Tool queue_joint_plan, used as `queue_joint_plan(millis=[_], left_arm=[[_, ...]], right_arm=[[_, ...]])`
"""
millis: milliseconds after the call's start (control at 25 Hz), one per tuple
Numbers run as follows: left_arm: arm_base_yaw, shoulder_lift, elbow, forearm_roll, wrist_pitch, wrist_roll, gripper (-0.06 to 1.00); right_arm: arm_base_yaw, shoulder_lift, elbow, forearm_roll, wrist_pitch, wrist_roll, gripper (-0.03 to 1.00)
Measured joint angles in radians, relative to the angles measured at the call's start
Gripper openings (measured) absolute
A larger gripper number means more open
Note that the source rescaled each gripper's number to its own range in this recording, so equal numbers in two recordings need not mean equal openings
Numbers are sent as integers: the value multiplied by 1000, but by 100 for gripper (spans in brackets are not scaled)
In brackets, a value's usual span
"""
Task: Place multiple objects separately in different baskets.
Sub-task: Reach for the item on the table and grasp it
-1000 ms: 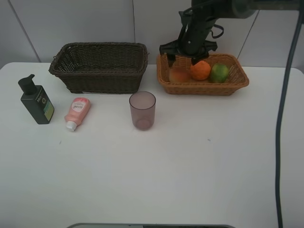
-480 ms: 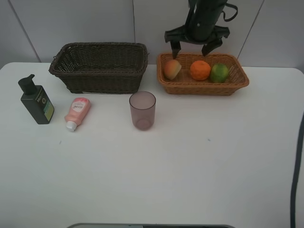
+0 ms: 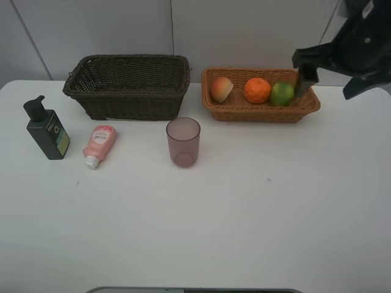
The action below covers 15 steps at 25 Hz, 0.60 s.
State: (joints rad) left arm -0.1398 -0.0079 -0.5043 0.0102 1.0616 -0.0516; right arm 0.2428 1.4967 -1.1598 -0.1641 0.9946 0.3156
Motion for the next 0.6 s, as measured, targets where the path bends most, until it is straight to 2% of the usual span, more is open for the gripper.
queue_joint_plan(millis=[280,440,600], left_arm=[[0,0,0,0,0,0,98],[0,0,0,0,0,0,98],[0,0,0,0,0,0,98]], right_arm=[[-154,-362,218,-1,45,-32,83],[-164,-574,272,-1,105,-52,83],[-125,-814,302,1,153,-79,83]])
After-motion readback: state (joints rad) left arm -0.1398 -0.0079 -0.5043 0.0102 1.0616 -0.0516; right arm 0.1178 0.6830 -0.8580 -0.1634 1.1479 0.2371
